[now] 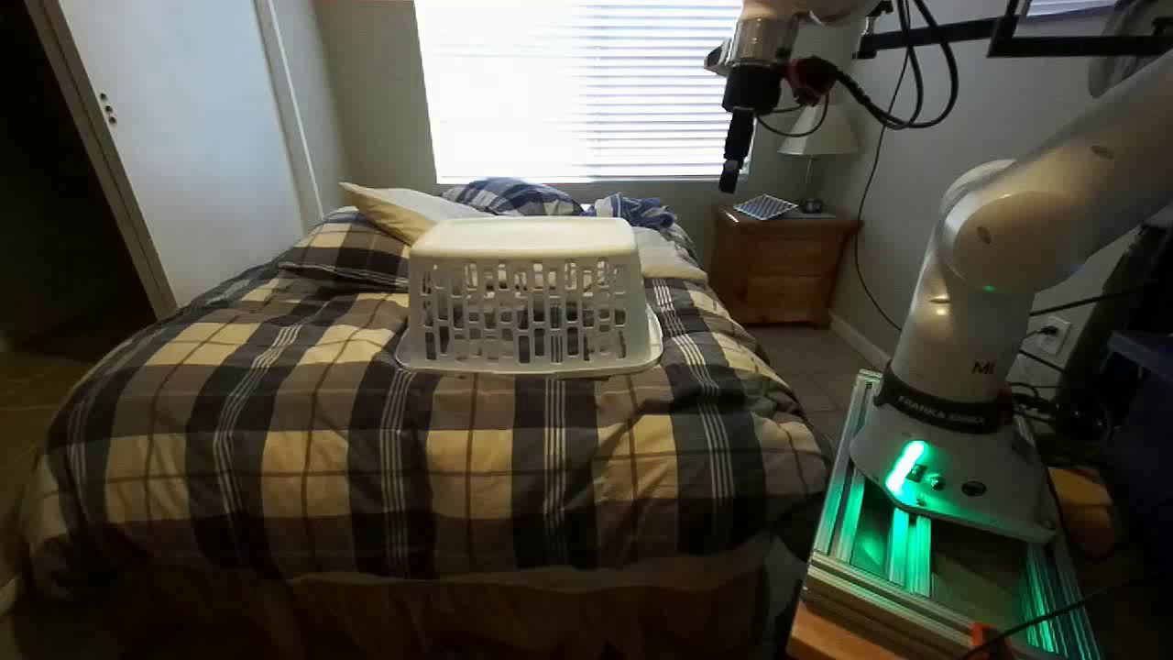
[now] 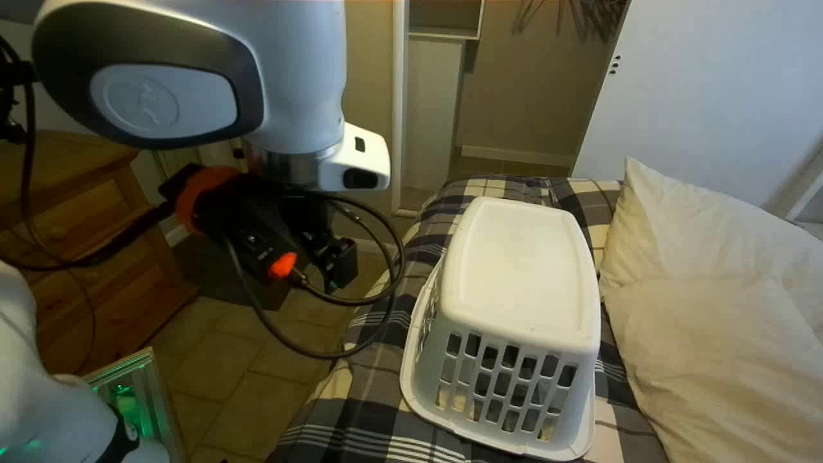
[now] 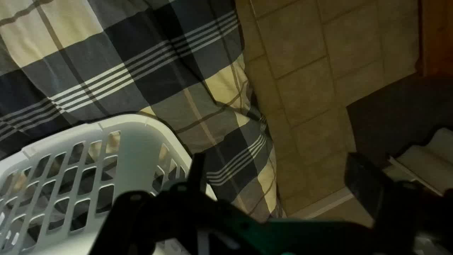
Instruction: Put the washing basket upright
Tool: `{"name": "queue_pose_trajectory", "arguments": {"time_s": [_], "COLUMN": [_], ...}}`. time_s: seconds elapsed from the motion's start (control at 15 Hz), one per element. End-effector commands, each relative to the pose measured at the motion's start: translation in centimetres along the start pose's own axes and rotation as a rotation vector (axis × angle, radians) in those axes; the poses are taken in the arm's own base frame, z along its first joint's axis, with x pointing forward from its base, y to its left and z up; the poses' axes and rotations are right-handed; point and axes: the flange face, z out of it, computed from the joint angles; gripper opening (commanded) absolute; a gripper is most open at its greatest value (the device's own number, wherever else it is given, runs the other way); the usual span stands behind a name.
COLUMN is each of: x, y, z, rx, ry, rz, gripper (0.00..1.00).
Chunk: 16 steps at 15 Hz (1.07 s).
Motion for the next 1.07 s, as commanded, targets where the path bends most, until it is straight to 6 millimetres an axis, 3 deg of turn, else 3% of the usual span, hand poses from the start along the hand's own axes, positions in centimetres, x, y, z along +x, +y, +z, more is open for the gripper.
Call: {"name": "queue_pose_trajectory", "arguments": {"time_s": [0.0,0.2,0.33,0.47,0.67,1.0], "x": [0.0,0.0,1.8,4.4,8.7,15.4], "y": [0.0,0.0,2.1,3.4,4.1,1.7], "z": [0.0,0.0,0.2,2.1,6.3,14.7], "rx": [0.000,0.000,-0.020,-0.067,-0.125,-0.187], "ry": [-0.001,-0.001,0.012,0.010,-0.008,-0.097], "rz": [0.000,0.000,0.058,0.060,0.017,-0.095], "gripper": [1.00,1.00,1.00,1.00,1.00,1.00]}}
